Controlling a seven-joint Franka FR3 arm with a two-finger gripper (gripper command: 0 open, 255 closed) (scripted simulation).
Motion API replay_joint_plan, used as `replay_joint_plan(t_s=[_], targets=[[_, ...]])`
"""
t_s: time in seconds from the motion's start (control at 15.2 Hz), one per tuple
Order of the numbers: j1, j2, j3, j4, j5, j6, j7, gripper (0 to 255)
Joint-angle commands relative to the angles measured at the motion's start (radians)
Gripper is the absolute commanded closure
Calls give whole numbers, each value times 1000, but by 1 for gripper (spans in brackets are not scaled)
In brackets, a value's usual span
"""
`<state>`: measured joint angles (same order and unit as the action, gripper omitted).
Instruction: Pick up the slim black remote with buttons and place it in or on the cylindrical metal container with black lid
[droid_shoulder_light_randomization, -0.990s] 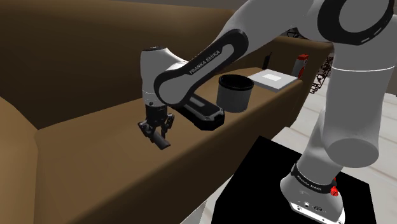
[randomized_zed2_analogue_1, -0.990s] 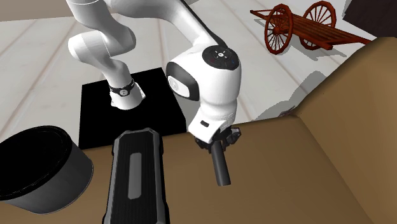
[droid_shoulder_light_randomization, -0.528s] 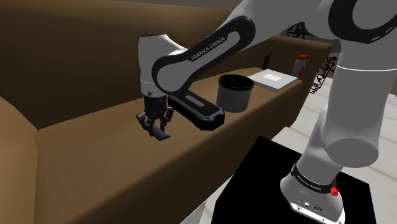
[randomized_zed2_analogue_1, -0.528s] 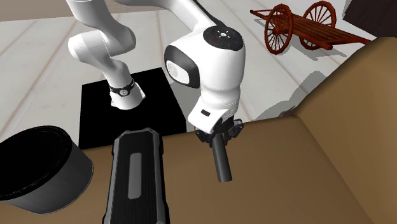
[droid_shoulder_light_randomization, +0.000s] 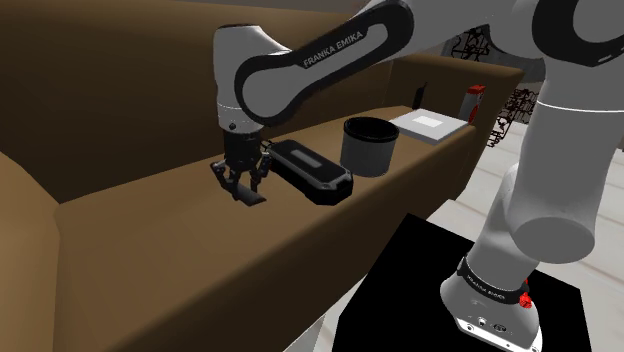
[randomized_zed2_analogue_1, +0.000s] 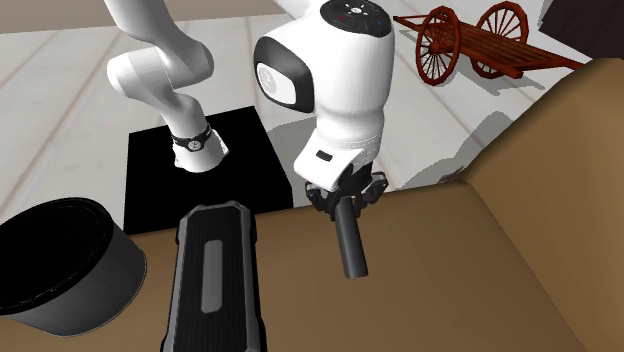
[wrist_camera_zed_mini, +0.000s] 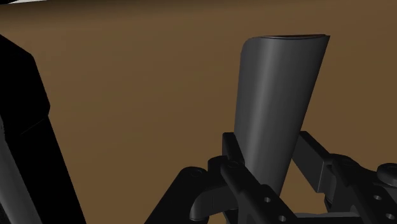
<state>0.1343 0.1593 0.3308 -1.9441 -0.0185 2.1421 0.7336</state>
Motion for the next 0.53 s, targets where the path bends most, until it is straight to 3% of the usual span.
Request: replay_joint_plan(t_s=[0.0,0.46], targets=[[-1,-11,1,15,4,-25,-3,255],[-4,-40,2,75,15,-113,-8,255]])
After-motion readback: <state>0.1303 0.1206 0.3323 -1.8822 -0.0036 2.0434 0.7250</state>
